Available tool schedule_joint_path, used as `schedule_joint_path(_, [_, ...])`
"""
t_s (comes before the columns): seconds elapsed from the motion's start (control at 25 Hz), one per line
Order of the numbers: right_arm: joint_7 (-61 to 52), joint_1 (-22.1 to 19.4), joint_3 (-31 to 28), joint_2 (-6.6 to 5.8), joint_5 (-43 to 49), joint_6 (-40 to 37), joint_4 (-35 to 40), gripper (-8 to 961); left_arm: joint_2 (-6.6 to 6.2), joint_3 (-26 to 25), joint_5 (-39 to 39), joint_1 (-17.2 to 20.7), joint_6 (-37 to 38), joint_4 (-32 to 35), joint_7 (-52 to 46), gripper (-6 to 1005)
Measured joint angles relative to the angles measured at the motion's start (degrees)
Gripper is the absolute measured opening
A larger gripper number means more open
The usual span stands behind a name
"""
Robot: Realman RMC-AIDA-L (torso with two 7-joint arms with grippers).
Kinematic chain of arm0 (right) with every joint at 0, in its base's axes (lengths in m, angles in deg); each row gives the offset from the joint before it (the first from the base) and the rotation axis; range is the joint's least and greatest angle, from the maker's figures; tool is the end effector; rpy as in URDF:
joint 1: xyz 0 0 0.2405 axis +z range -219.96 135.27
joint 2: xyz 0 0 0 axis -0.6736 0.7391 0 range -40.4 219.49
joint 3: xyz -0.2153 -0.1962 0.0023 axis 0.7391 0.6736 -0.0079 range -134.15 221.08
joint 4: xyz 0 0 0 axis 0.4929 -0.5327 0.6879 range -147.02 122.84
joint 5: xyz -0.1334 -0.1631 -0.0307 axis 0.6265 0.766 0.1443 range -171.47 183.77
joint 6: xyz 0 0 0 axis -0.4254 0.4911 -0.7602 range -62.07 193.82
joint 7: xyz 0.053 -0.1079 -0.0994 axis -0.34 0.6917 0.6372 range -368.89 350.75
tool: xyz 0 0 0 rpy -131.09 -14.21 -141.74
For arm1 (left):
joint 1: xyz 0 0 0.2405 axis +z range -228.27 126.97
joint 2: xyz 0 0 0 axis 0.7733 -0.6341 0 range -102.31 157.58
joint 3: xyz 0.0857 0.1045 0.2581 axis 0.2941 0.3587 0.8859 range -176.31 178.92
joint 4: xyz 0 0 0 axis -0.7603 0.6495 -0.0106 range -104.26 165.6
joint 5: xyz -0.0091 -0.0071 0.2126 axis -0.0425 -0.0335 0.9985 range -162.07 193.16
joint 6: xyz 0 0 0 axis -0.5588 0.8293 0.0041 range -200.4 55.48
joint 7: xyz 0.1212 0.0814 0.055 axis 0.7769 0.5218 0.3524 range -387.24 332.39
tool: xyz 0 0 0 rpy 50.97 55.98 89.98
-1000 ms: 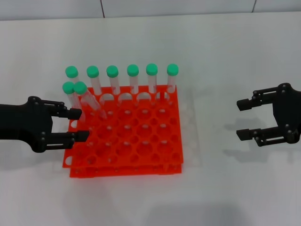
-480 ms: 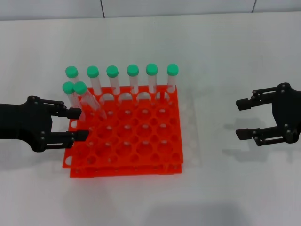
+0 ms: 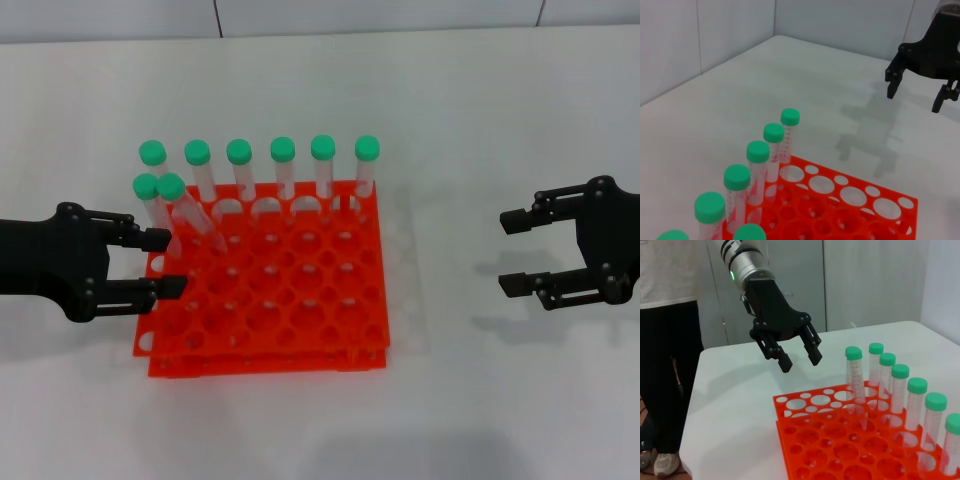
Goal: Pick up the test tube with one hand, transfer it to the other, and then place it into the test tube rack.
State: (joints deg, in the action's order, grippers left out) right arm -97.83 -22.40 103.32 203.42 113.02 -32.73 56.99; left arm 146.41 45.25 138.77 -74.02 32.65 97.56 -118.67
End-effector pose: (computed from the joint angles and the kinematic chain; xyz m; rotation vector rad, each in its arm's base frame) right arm 0.2540 0.3193 0.0356 -2.9341 0.1935 0.4160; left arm -0.2807 0.3154 0.0340 -2.9007 -0.4825 -0.3315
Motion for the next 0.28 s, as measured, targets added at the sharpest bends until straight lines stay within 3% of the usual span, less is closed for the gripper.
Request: schedule_joint_path(0.28, [0.00,0.04,0.00,-0.03,0.00,0.08,0.00,662,-0.04,0.00,0.00,0.00,0.00,0.00,-0.01,560])
